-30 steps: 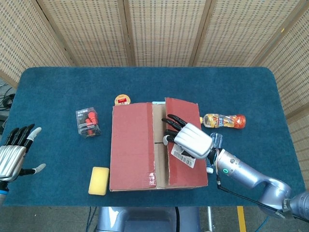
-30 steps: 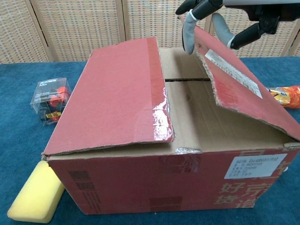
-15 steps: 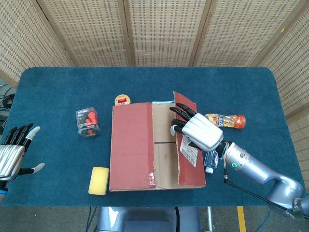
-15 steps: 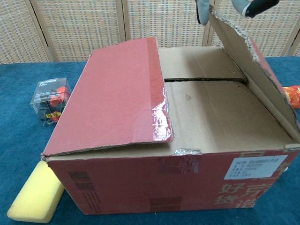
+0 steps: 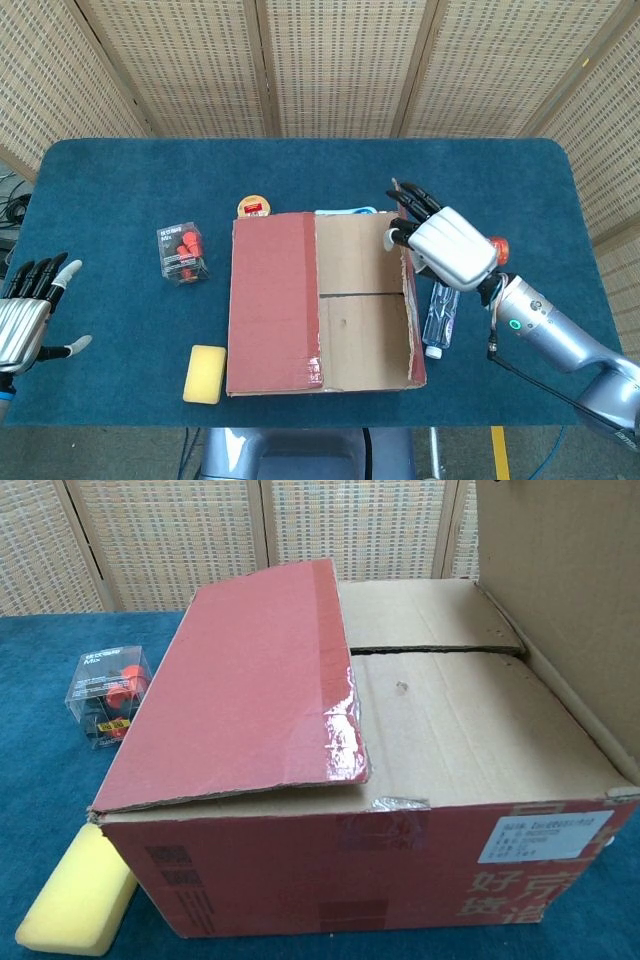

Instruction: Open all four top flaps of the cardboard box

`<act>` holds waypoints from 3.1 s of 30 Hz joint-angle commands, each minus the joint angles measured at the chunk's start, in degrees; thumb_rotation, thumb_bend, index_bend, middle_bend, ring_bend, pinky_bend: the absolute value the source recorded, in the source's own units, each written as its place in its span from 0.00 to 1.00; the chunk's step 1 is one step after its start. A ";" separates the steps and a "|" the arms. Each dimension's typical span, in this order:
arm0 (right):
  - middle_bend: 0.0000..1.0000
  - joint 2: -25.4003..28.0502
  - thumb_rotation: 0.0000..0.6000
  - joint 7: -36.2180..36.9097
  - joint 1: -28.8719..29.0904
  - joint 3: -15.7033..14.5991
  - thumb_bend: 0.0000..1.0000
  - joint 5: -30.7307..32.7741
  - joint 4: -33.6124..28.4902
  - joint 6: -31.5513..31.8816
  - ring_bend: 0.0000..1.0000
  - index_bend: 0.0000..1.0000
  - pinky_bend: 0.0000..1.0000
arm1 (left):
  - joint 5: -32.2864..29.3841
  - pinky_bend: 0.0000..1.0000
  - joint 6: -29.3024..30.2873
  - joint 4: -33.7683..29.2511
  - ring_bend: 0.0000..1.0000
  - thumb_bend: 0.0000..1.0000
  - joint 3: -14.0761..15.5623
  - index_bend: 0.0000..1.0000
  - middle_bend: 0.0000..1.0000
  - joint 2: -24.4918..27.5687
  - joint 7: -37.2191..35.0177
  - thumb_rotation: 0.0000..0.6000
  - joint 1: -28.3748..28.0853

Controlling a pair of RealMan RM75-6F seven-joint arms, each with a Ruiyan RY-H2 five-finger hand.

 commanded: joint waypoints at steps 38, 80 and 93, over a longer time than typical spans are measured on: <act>0.15 0.53 1.00 -3.10 -10.97 -1.29 0.99 10.54 5.23 4.87 0.00 0.19 0.00 | 5.57 0.00 -0.85 -1.62 0.00 0.13 -1.00 0.00 0.00 2.93 -0.81 0.85 -2.88; 0.01 -12.65 1.00 -18.66 -24.32 -3.62 1.00 17.85 0.84 19.61 0.00 0.03 0.00 | 21.61 0.00 -30.86 0.27 0.00 0.87 -8.00 0.15 0.04 3.84 -30.03 0.75 -37.19; 0.01 -12.63 1.00 -17.16 -25.75 -3.46 1.00 17.35 1.73 19.55 0.00 0.03 0.00 | 13.38 0.00 -42.26 1.91 0.00 0.92 -11.01 0.19 0.09 -4.24 -28.18 0.57 -48.08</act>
